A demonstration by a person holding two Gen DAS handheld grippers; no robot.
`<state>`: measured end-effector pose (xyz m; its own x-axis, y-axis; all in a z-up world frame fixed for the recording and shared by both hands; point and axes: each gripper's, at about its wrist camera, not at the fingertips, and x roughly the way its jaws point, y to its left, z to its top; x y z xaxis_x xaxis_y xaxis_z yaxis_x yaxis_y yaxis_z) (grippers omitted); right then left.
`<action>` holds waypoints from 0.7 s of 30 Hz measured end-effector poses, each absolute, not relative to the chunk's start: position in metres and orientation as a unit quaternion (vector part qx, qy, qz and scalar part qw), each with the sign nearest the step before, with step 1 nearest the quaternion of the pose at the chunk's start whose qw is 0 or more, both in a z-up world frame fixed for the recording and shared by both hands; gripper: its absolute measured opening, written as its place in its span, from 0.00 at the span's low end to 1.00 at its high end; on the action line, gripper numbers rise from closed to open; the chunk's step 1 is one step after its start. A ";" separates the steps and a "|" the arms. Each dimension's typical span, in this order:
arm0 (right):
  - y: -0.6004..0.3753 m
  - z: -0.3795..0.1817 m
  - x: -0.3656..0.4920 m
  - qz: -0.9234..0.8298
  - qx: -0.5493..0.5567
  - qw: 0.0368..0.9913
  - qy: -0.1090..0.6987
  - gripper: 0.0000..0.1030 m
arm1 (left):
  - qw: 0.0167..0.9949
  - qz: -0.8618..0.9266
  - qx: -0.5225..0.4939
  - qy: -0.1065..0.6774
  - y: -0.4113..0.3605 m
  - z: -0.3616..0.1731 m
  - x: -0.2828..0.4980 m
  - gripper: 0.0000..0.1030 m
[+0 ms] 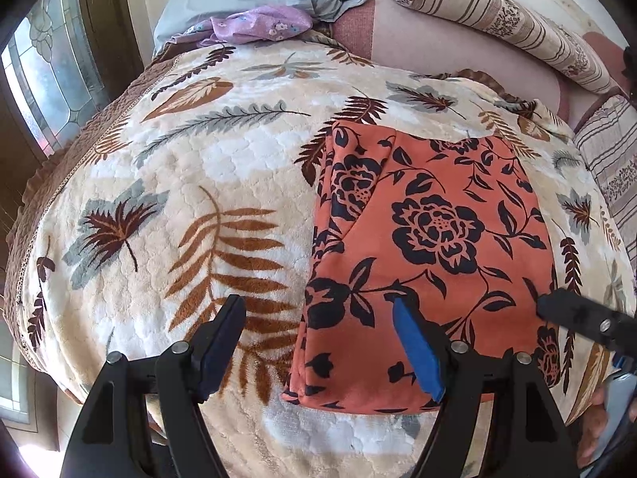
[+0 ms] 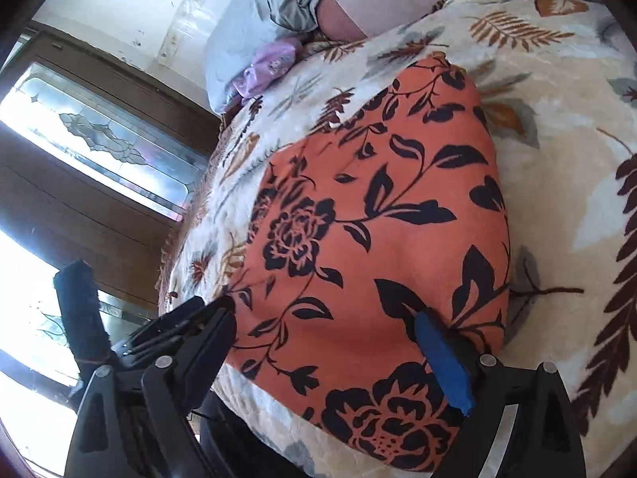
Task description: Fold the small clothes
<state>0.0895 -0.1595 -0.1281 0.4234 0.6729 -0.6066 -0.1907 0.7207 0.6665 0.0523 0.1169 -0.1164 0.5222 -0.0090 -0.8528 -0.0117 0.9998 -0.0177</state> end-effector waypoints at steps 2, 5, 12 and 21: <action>-0.166 -0.121 0.088 0.270 0.271 0.806 0.451 0.90 | 0.872 0.004 -0.009 0.489 0.119 -0.116 0.053 0.75; -0.189 -0.115 0.085 0.249 0.287 0.819 0.430 0.90 | 0.874 0.003 -0.018 0.486 0.124 -0.113 0.054 0.75; -0.250 -0.136 0.105 0.190 0.354 0.803 0.440 0.90 | 0.874 -0.064 -0.154 0.457 0.153 -0.101 0.065 0.81; -0.205 -0.171 0.154 0.225 0.332 0.765 0.504 0.90 | 0.822 -0.097 -0.152 0.541 0.136 -0.168 0.113 0.79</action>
<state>0.1540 -0.2054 -0.1707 0.3899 0.6787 -0.6224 -0.0093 0.6788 0.7343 0.1125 0.1357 -0.1681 0.3964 -0.3238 -0.8590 -0.0054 0.9349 -0.3549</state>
